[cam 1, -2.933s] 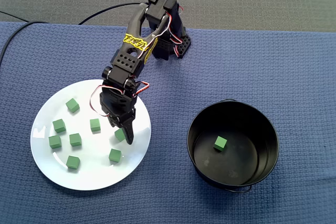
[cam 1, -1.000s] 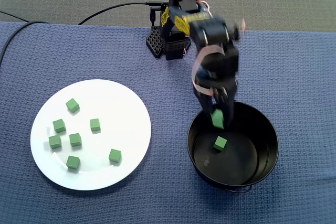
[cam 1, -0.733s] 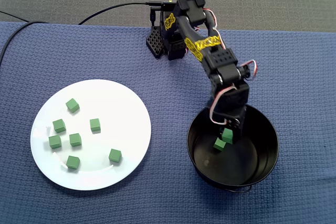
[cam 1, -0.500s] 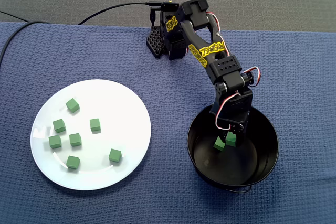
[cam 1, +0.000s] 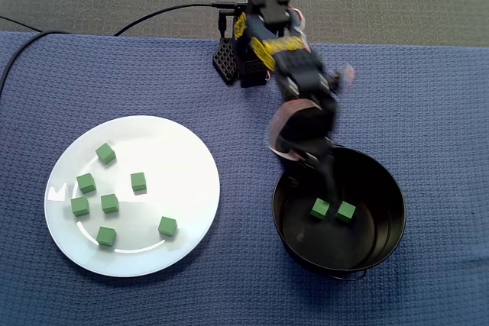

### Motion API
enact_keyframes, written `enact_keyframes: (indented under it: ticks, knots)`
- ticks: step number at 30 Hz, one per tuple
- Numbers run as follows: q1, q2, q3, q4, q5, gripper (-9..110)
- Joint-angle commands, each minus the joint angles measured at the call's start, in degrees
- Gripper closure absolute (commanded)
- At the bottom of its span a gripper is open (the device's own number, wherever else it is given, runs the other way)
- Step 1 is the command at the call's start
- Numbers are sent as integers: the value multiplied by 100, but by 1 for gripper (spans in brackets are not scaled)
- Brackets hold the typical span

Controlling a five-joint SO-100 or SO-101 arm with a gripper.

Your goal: Pick up the items on the white plate and put them in the black container.

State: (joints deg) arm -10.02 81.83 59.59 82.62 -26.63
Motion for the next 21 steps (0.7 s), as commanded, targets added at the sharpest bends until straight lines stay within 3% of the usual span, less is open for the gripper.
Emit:
enact_keyframes:
  ticks: [1, 6, 9, 13, 21]
  knots:
    - [1670, 800, -923, 756, 123, 77]
    - [3771, 677, -492, 431, 360, 74]
    - [4438, 387, 308, -281, 185, 74]
    - [4746, -79, 1028, -1037, -79, 74]
    - [4447, -712, 1213, -1283, -334, 74]
